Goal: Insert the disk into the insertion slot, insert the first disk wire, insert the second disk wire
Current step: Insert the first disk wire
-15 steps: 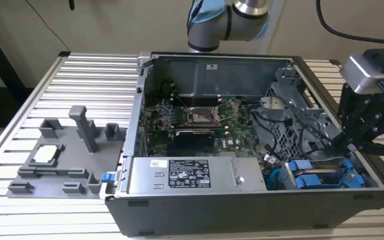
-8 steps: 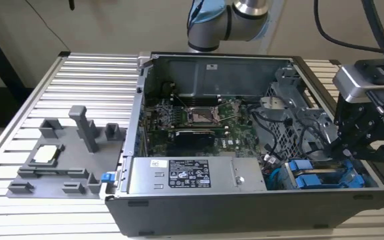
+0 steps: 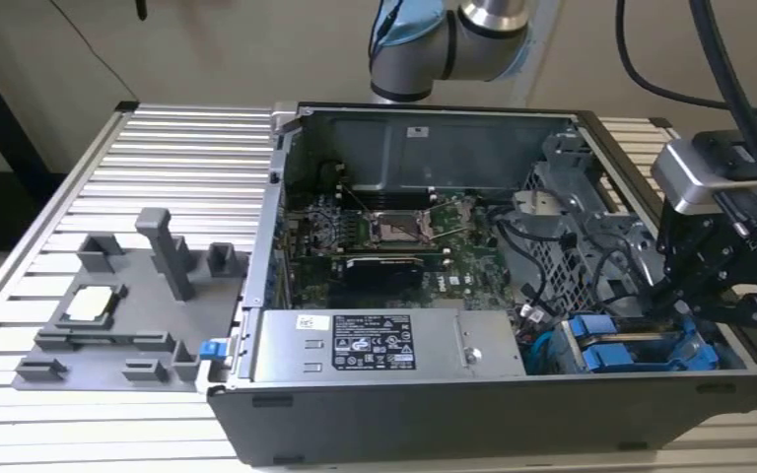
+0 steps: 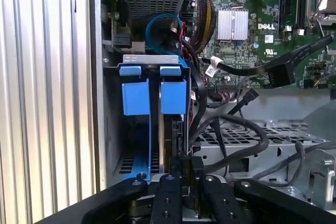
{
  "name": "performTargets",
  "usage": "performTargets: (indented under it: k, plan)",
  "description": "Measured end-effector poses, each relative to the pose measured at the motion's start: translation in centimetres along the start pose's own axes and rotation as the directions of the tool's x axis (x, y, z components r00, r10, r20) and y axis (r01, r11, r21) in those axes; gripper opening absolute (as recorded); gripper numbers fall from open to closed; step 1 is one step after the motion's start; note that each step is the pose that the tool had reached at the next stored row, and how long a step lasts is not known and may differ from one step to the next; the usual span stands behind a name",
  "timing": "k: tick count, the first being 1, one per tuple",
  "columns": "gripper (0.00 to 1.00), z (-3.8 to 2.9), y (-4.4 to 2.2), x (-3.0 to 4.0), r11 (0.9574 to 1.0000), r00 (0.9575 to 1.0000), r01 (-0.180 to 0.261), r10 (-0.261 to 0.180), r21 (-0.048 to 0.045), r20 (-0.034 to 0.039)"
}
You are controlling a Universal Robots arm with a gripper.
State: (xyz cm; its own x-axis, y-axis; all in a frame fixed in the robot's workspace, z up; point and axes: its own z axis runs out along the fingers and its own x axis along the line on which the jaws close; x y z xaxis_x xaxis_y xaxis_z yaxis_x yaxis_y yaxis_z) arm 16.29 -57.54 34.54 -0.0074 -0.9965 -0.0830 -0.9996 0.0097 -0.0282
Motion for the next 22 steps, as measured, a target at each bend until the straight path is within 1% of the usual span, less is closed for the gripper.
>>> performTargets:
  k: [4, 5, 7, 15, 22]
  plan:
    - [0.19, 0.15, -0.09, 0.01, 1.0000, 1.0000, 0.000, 0.000, 0.0001, -0.0060]
    - [0.19, 0.26, -0.13, 0.02, 1.0000, 1.0000, 0.000, 0.000, 0.0001, -0.0090]
    - [0.19, 0.38, -0.14, 0.03, 1.0000, 0.9999, 0.000, 0.000, 0.0001, -0.0123]
    - [0.19, 0.59, -0.14, 0.00, 1.0000, 0.9999, 0.000, 0.000, 0.0005, -0.0132]
    - [0.19, 0.95, -0.21, 0.03, 1.0000, 0.9999, 0.000, 0.000, 0.0005, -0.0133]
